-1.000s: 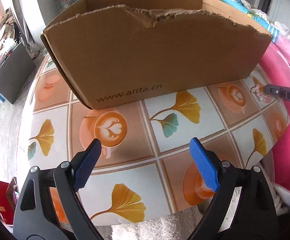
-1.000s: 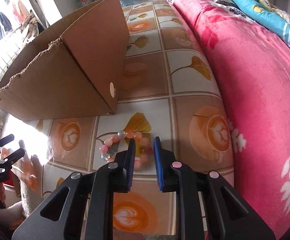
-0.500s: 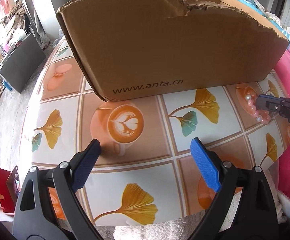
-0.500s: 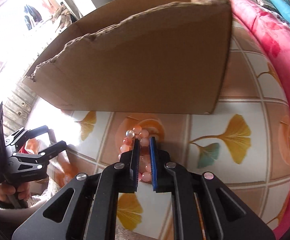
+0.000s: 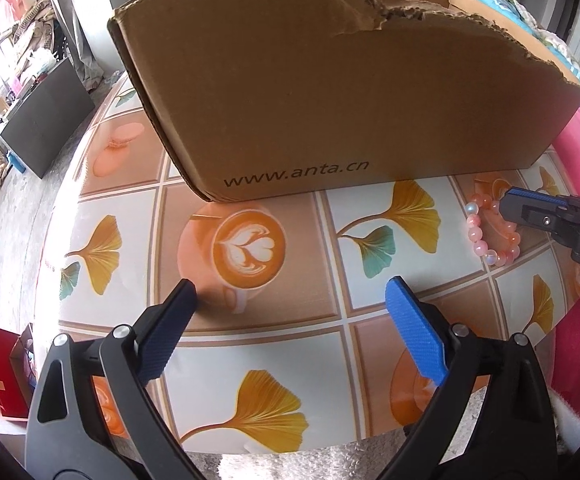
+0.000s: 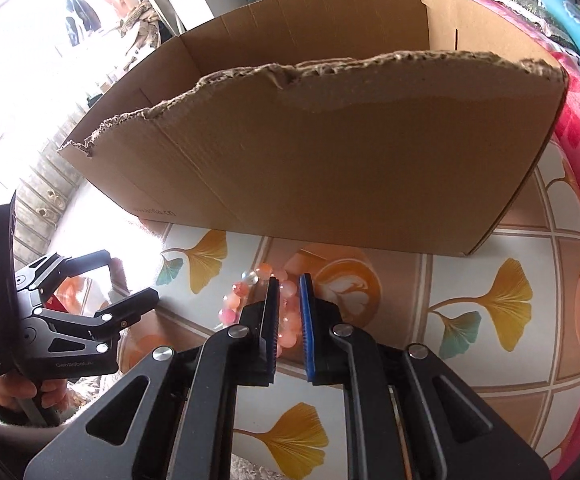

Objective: Organize jewelry

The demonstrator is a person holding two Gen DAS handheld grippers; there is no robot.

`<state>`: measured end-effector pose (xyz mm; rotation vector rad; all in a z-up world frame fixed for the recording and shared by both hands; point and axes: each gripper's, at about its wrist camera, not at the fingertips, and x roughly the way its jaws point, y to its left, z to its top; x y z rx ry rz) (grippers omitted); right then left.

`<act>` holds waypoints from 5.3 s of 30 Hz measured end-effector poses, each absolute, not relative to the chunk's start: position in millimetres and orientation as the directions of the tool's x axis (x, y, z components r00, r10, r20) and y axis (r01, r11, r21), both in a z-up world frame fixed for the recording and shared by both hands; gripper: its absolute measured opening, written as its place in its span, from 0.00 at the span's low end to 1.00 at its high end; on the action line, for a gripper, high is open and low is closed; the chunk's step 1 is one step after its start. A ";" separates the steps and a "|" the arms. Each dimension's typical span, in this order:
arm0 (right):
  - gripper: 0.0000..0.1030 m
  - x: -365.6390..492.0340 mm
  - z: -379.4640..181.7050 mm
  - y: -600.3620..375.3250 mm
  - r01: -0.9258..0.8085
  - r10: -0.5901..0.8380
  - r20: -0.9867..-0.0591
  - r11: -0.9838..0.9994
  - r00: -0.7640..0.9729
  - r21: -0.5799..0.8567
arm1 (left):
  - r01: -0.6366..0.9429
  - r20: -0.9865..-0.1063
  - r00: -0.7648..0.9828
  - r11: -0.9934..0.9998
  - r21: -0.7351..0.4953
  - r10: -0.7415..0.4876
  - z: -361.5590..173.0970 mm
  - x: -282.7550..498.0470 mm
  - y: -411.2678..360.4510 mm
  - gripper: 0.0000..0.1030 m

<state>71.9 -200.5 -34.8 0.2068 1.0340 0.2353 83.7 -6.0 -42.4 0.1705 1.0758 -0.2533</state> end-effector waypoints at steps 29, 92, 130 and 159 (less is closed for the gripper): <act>0.27 64.8 -40.2 -206.5 -0.098 0.239 -0.859 0.971 0.452 0.218 | 0.277 -0.888 0.445 0.961 0.017 -0.113 -46.1 86.1 -13.7 0.92; 0.10 37.3 -45.5 -220.1 -0.121 0.276 -0.810 0.961 0.518 0.250 | 0.643 -0.801 0.380 0.754 -0.130 -0.462 -25.7 73.3 -86.4 0.08; 0.11 191.3 64.1 -266.8 -0.232 0.215 -0.872 0.965 0.439 0.121 | 0.293 -0.791 -0.065 0.746 -0.598 -0.608 -8.6 270.2 -118.2 0.37; 0.43 116.6 16.7 -293.1 0.054 0.397 -0.782 0.876 0.480 0.479 | 0.124 -0.690 0.433 0.797 -0.591 -0.580 17.4 155.8 79.9 0.81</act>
